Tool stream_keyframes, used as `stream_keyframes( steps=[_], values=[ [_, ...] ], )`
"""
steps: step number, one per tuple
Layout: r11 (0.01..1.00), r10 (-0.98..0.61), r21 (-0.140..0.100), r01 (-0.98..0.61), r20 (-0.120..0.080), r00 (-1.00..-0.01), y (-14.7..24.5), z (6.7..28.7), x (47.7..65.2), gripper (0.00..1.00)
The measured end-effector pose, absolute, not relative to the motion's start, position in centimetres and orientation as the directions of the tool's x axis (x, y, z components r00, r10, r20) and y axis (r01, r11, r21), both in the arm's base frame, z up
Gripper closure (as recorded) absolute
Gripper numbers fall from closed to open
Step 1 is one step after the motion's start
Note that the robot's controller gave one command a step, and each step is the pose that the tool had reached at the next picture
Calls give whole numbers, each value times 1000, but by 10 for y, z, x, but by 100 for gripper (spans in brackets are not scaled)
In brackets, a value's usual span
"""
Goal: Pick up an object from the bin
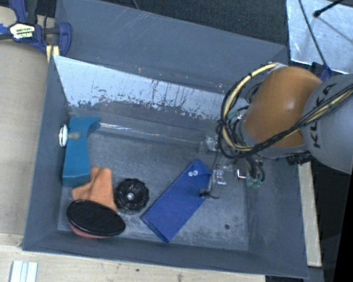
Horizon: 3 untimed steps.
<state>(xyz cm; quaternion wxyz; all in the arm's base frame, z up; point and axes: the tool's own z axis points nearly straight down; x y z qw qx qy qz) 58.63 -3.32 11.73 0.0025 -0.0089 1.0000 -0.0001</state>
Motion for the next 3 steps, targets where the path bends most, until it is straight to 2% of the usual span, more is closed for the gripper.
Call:
stream_keyframes(
  steps=[1, 2, 3],
  values=[
    [1000, -3, 3, -3, -3, -1000, -26, 104, 590, 0],
    [996, -87, -1, -87, -10, -996, -50, 81, 606, 100],
    [996, -87, -1, -87, -10, -996, -50, 81, 607, 100]
  ],
)
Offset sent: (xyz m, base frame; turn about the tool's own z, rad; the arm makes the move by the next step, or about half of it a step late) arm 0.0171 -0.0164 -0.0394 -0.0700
